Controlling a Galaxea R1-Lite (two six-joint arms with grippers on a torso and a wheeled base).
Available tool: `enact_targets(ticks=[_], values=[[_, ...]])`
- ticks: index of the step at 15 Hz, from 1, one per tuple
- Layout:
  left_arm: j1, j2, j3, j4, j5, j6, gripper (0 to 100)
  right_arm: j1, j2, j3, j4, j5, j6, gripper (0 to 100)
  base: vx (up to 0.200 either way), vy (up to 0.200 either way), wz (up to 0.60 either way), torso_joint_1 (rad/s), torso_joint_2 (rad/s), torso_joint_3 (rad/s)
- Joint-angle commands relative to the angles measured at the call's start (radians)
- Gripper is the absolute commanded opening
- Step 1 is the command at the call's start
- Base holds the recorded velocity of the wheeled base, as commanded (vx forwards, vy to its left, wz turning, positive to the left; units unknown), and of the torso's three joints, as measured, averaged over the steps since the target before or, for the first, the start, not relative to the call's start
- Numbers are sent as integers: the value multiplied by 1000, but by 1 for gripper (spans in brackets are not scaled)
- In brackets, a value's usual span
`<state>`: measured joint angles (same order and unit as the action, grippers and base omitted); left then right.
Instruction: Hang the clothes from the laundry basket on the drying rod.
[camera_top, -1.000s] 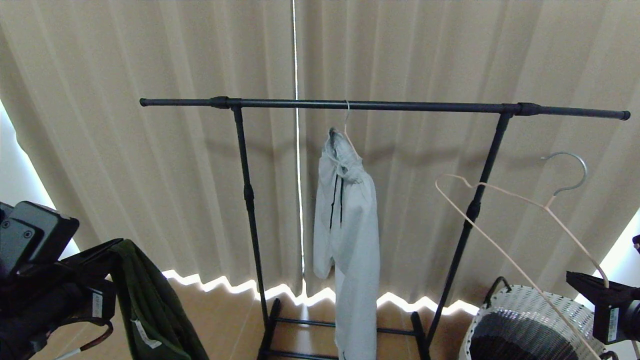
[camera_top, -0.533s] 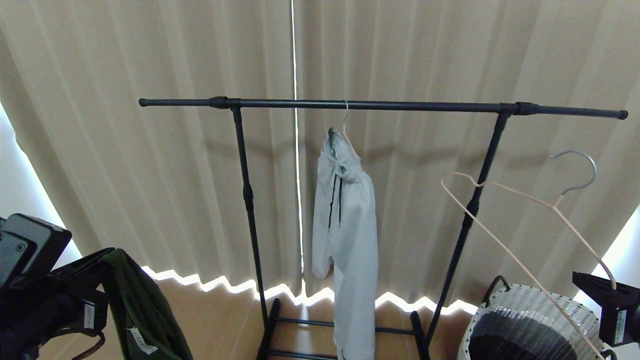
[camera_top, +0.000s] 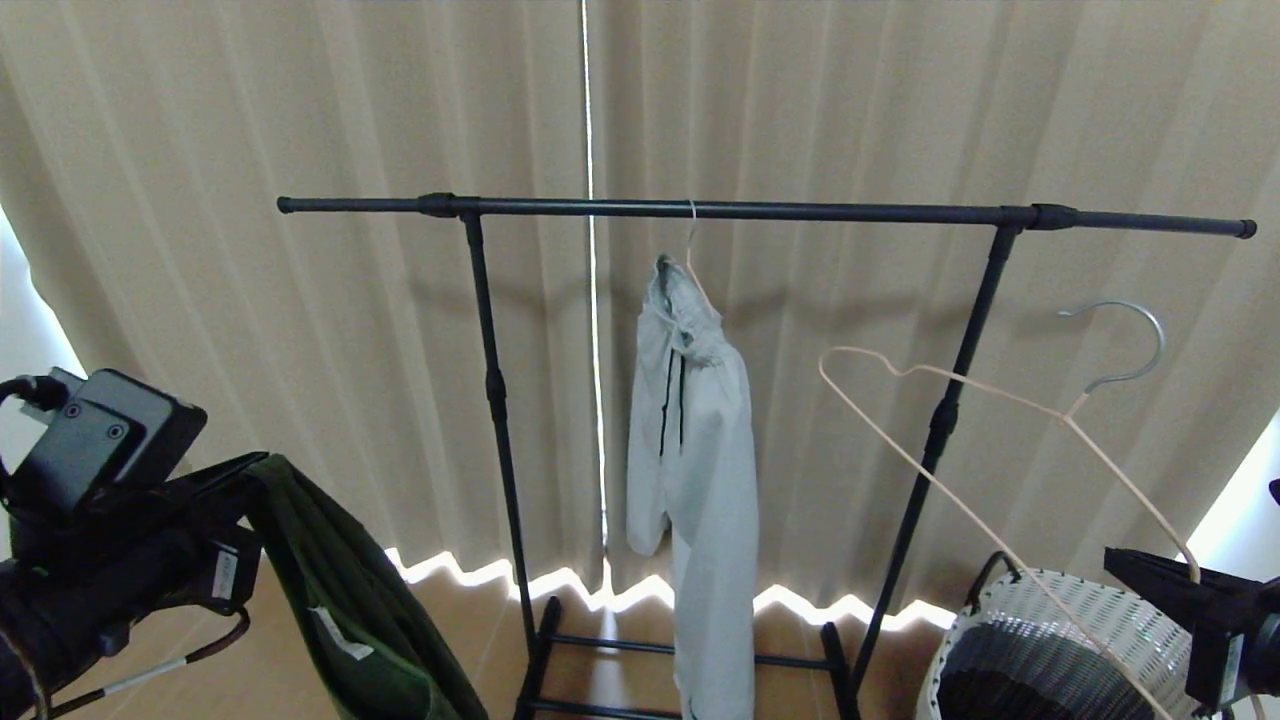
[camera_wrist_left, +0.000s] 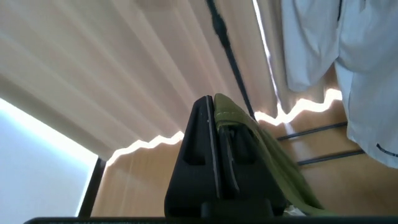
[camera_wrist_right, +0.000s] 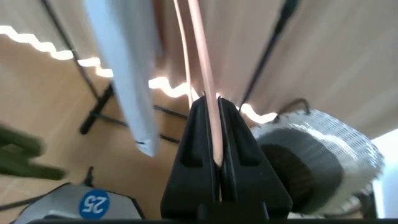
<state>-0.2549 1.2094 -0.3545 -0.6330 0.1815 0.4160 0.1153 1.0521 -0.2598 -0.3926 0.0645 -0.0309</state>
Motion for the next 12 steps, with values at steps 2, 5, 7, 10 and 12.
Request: enact_targets(ticks=[2,5,7,10,12], values=[[-87,137,-132,56,4,-8,0,132,6,-81,-6,9,120,0,0,0,0,0,0,0],[-121,196,-224,101,19,-29,0,230,42,-141,8,12,175,0,0,0,0,0,0,0],[-211,280,-334,131,151,-106,0,314,146,-179,-5,15,178,0,0,0,0,0,0,0],[-264,392,-455,131,283,-151,0,365,255,-228,-6,57,181,0,0,0,0,0,0,0],[-256,438,-538,131,289,-157,0,400,253,-225,-3,138,175,0,0,0,0,0,0,0]])
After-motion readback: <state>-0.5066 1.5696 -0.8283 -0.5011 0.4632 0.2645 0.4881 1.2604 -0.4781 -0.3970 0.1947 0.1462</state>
